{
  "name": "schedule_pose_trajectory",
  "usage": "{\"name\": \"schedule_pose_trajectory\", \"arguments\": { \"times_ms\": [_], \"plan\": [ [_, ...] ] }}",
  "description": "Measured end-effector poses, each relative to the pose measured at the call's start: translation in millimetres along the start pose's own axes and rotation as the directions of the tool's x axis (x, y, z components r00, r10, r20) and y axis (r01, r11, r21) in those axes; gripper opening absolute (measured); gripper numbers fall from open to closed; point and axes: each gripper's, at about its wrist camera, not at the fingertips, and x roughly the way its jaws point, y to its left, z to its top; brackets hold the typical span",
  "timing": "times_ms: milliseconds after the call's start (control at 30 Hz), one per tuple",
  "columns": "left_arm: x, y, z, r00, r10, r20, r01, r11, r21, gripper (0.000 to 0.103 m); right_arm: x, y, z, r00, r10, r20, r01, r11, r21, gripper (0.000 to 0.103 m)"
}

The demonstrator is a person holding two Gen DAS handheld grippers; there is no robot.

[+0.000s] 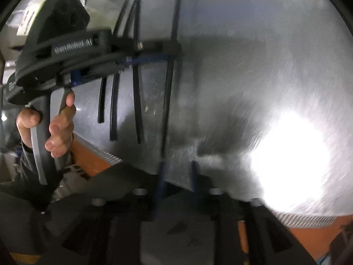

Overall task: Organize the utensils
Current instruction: 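Grasp another black chopstick with the left gripper while the right gripper lifts its chopstick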

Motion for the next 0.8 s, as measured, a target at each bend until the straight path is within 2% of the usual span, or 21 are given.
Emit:
{"name": "schedule_pose_trajectory", "arguments": {
  "times_ms": [33,100,200,267,300,333,367,433,533,633,733,800],
  "plan": [
    [0.1,-1.6,-0.1,1.000,-0.006,0.000,0.006,1.000,0.013,0.005,-3.1,0.8,2.8,1.000,-0.016,0.018,0.017,1.000,-0.022,0.051],
    [0.7,-2.9,0.1,1.000,-0.011,-0.003,0.011,1.000,0.024,0.005,-4.2,4.0,12.3,0.999,-0.023,0.049,0.025,0.999,-0.048,0.051],
    [2.2,-4.3,0.5,1.000,-0.026,-0.010,0.026,0.999,0.031,0.005,6.3,-0.7,32.4,0.998,0.025,0.050,-0.024,0.999,-0.032,0.050],
    [1.2,-7.5,0.0,0.999,-0.042,-0.015,0.042,0.998,0.043,0.005,15.0,-4.4,38.9,0.998,0.048,0.036,-0.048,0.999,-0.018,0.033],
    [0.0,-9.4,-0.6,0.999,-0.045,-0.016,0.046,0.998,0.050,0.005,18.5,-6.7,40.8,0.998,0.063,0.031,-0.063,0.998,-0.007,0.013],
    [-0.8,-11.6,-1.3,0.999,-0.048,-0.019,0.049,0.997,0.057,0.005,19.9,-9.2,41.0,0.996,0.088,0.025,-0.088,0.996,0.008,0.008],
    [-2.8,-14.9,-1.6,0.999,-0.044,-0.019,0.045,0.997,0.065,0.005,17.3,-8.1,39.8,0.996,0.087,0.031,-0.087,0.996,0.004,0.008],
    [-12.7,-24.4,-3.1,0.998,-0.059,-0.018,0.061,0.994,0.088,0.005,2.0,-1.9,31.6,0.997,0.045,0.068,-0.042,0.998,-0.042,0.007],
    [-37.0,-53.5,-5.9,0.994,-0.111,-0.006,0.111,0.981,0.161,0.005,-37.0,9.4,17.4,0.991,0.047,0.127,-0.037,0.996,-0.082,0.007],
    [-74.5,-96.0,0.2,0.988,-0.142,0.063,0.118,0.949,0.292,0.005,-88.3,23.3,16.5,0.975,0.056,0.215,-0.029,0.992,-0.123,0.007],
    [-114.9,-137.5,32.5,0.977,-0.146,0.158,0.070,0.908,0.412,0.006,-141.7,36.0,45.2,0.950,0.056,0.307,0.001,0.983,-0.183,0.007],
    [-135.0,-152.4,66.5,0.969,-0.142,0.202,0.042,0.902,0.431,0.006,-174.2,46.3,82.5,0.930,0.039,0.365,0.051,0.971,-0.234,0.007]
  ]
}}
